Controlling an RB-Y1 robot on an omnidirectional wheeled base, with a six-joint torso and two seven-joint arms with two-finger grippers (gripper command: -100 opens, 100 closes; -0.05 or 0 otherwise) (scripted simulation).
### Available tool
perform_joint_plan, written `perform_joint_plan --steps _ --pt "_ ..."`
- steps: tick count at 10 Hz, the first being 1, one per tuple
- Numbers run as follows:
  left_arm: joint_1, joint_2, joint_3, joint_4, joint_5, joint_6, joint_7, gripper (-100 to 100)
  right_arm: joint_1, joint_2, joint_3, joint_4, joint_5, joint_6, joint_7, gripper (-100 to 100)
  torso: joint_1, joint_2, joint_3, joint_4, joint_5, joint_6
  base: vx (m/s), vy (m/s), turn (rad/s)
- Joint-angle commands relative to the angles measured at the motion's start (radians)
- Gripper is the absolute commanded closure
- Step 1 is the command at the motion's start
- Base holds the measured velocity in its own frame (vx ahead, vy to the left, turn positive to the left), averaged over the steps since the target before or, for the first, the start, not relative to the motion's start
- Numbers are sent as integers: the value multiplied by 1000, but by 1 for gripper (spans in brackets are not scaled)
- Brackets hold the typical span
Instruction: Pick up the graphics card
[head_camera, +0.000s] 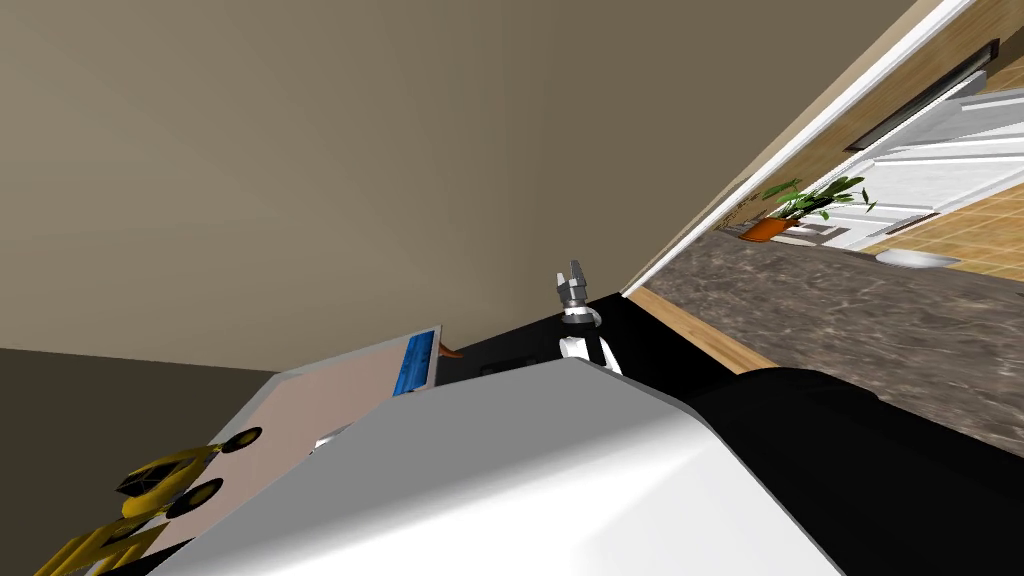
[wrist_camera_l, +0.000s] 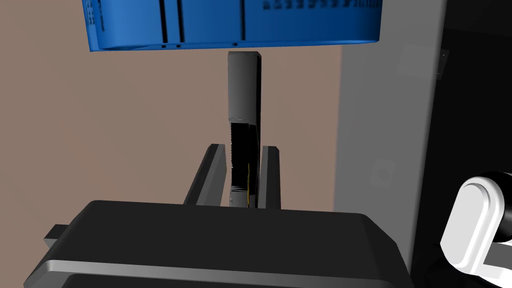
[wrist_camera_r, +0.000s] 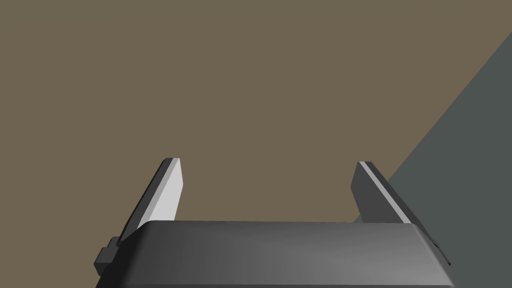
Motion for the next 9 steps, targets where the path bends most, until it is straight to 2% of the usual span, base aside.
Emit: perform_joint_plan --steps 1,2,3,4,5,6,8,9 --pt "0 0 0 0 0 0 0 100 0 0 0 0 0 0 0 0 0 0 0 0 0 0 0 0 0" --pt "0 0 0 0 0 0 0 0 0 0 0 0 0 0 0 0 0 0 0 0 0 0 0 0 0" --pt "-1 -13 -50 -50 3 9 50 100 0 0 0 0 0 0 0 0 0 0 0 0 0 0 9 18 257" --pt "-1 -13 -78 -56 3 9 63 100 0 0 0 0 0 0 0 0 1 0 0 0 -1 -2 10 15 182" --pt "-1 -13 -78 -56 3 9 63 100 0 0 0 0 0 0 0 0 1 0 0 0 0 -1 3 6 6" --pt "-4 -17 -125 -90 12 10 114 100 0 0 0 0 0 0 0 0 0 0 0 0 0 0 8 16 262" --pt "-4 -17 -169 -90 12 10 114 100 0 0 0 0 0 0 0 0 0 0 0 0 0 -1 5 8 77" --pt "-8 -21 -207 -124 22 12 164 100 0 0 0 0 0 0 0 0 0 0 0 0 0 0 5 14 234"
